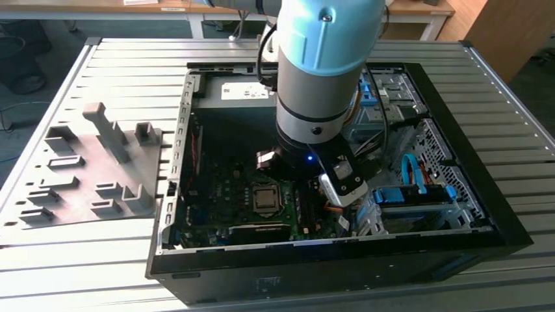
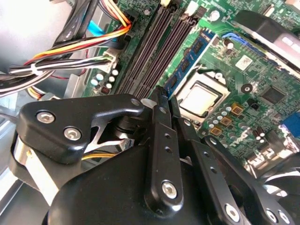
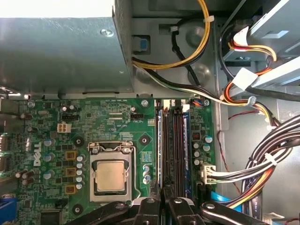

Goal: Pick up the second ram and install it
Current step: 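Insert the second ram into the second slot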

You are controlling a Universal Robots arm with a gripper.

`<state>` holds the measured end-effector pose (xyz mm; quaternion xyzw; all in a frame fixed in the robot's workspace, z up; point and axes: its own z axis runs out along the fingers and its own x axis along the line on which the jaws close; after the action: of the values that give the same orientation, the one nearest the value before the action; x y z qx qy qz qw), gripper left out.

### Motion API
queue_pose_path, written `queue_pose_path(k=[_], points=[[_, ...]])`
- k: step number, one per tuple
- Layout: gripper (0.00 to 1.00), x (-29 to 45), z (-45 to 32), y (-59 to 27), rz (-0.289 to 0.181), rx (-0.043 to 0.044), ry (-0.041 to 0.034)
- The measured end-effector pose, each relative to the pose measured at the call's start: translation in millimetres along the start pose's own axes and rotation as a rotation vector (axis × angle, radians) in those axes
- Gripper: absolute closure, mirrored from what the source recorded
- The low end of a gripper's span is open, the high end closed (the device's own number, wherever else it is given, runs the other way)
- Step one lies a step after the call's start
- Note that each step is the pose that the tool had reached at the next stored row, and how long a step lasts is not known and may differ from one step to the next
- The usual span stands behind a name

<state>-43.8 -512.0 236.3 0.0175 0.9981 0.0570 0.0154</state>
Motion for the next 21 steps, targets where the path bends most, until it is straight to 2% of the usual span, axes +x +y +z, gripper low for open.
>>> queue_pose_path(k=[9, 14, 18, 21], points=[[0.86, 0.4, 12.0, -1.2, 0.000, 0.0002, 0.0000], [0.86, -0.2, 13.1, -0.4, 0.024, 0.0010, -0.0027], [0.86, -6.0, 14.3, 1.6, 0.029, 0.0028, -0.0032], [0.86, -7.5, 14.8, 1.7, 0.029, 0.0087, -0.0033]])
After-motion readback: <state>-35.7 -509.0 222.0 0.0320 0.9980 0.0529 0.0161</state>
